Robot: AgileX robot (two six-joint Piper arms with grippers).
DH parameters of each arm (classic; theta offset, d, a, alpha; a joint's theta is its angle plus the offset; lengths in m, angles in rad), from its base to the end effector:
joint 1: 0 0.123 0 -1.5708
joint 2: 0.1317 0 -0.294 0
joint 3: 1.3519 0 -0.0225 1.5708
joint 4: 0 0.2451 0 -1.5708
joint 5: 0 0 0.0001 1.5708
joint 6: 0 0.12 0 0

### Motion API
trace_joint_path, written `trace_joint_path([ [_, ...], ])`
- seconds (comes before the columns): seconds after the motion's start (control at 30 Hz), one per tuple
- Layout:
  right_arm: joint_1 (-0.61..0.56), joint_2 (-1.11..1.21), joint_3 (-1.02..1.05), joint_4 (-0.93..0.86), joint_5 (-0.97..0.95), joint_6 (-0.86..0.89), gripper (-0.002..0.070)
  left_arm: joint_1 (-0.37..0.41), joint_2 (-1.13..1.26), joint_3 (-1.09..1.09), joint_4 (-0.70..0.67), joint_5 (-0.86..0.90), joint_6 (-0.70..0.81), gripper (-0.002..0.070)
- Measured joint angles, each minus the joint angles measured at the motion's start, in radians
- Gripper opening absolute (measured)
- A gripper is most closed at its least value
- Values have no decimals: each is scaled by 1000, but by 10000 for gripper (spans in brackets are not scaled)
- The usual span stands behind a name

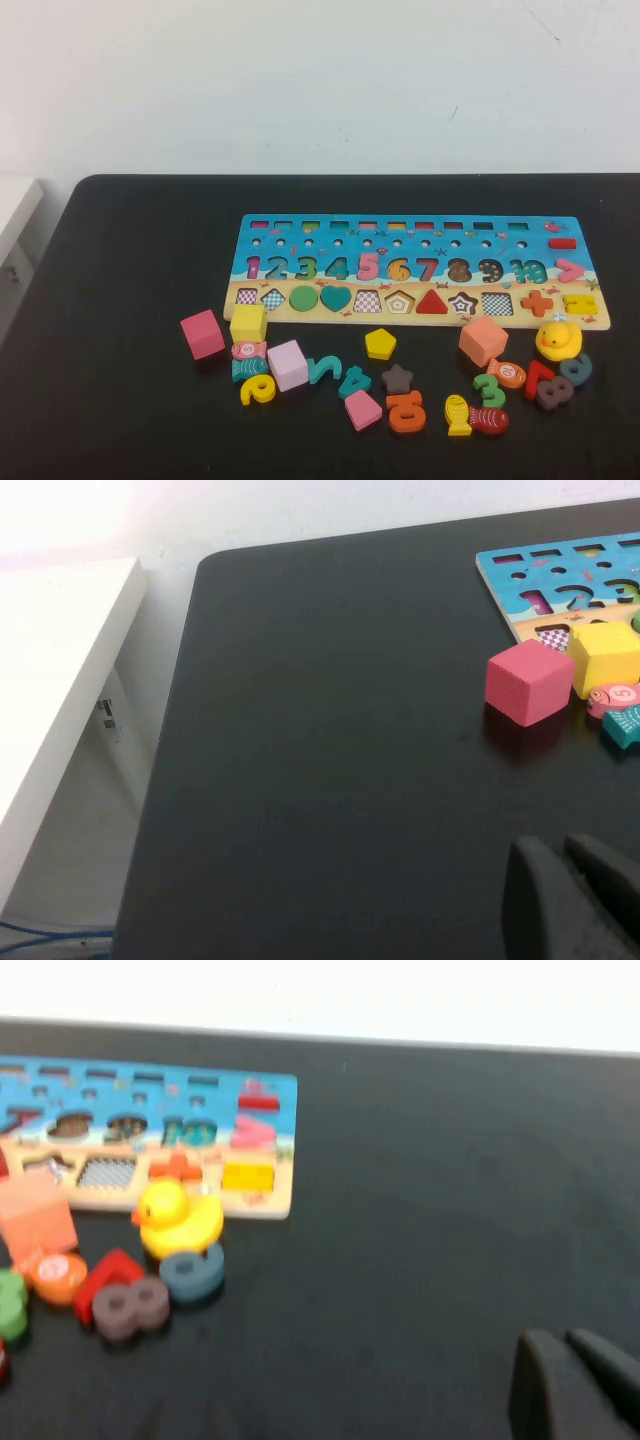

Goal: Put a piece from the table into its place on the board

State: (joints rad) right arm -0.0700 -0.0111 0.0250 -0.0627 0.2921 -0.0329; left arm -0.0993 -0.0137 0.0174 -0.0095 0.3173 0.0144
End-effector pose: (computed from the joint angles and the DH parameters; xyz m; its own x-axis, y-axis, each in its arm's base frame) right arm 0.0677 -0.0069 0.1727 -0.2232 -0.0774 -0.9717 0.0671 0.9933 -0.0945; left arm 0.0668 -0.0070 0.1726 -0.2300 0.0283 -0.9728 0.1032 0.9946 0.0045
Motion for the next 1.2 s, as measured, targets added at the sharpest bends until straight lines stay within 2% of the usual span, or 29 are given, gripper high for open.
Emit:
trace_joint_path([
  [0.5,0,0,0,-10,-319,-28,18,0,0,0,0,0,0,-1],
  [1.0,0,0,2,-15,-460,3,19,0,0,0,0,0,0,-1],
  [1.2,0,0,6,-15,-601,27,19,0,0,0,0,0,0,-1],
])
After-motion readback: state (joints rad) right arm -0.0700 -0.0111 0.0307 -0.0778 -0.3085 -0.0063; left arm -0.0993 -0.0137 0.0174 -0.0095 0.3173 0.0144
